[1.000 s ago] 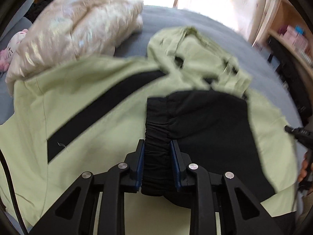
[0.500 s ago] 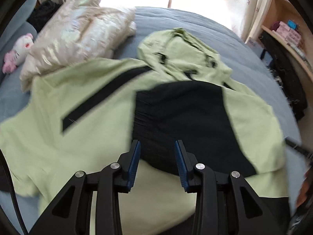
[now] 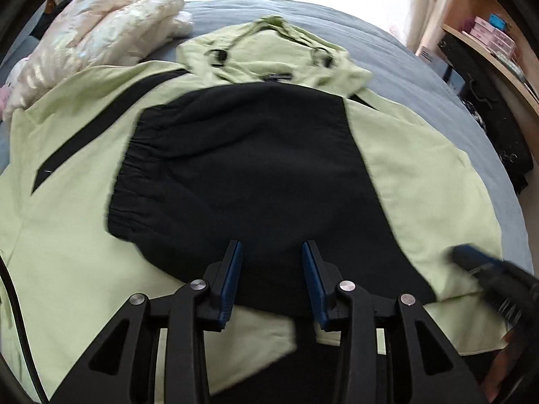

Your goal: Fold large clothes

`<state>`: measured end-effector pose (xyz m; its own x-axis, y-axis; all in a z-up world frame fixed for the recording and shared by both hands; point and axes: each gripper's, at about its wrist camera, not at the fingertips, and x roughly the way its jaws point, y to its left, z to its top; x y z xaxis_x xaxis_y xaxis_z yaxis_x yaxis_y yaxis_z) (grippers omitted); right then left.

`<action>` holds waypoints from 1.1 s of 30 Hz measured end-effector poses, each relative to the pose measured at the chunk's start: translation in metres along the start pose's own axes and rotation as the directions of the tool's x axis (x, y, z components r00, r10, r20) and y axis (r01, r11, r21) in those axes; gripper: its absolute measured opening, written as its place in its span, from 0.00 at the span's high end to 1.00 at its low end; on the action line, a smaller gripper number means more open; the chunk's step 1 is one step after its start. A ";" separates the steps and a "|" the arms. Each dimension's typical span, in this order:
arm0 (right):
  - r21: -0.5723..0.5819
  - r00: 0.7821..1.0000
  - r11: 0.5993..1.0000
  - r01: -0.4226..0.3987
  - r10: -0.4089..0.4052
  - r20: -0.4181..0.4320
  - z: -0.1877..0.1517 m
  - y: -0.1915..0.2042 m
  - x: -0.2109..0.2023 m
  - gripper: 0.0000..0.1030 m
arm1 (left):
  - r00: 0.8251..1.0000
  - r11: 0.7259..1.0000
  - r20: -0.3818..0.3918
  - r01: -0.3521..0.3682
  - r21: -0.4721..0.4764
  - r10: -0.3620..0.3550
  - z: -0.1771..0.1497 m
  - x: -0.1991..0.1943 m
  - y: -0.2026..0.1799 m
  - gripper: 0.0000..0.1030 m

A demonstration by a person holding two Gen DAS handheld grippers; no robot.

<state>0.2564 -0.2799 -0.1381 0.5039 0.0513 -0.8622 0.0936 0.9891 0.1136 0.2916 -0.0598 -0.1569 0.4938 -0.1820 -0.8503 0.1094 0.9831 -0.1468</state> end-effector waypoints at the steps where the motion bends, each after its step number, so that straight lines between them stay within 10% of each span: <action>1: 0.019 0.999 0.999 0.042 -0.042 0.019 0.000 -0.016 -0.005 0.70 | 1.000 1.000 0.001 -0.014 -0.015 0.014 0.001 0.000 0.009 0.65; 7: 0.229 0.998 0.973 0.039 -0.049 0.037 -0.012 -0.102 -0.024 0.77 | 1.000 0.997 0.000 -0.015 -0.078 0.015 0.004 -0.003 0.031 0.65; 20: 0.204 0.995 0.974 0.099 -0.100 -0.006 -0.020 -0.076 -0.050 0.71 | 1.000 0.997 0.008 -0.025 -0.067 0.025 -0.004 -0.036 0.019 0.64; 28: 0.174 0.995 0.982 0.073 -0.084 0.057 -0.038 -0.045 -0.086 0.38 | 0.999 0.998 0.043 -0.011 -0.065 0.014 -0.017 -0.075 0.013 0.58; 33: 0.166 0.995 0.983 0.079 -0.088 0.045 -0.049 -0.029 -0.100 0.36 | 0.999 0.998 0.050 -0.003 -0.059 0.006 -0.029 -0.093 0.011 0.58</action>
<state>0.1611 -0.3067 -0.0800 0.5319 -0.0419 -0.8458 0.2741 0.9535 0.1252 0.2225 -0.0318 -0.0942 0.5373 -0.1773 -0.8246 0.0569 0.9830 -0.1744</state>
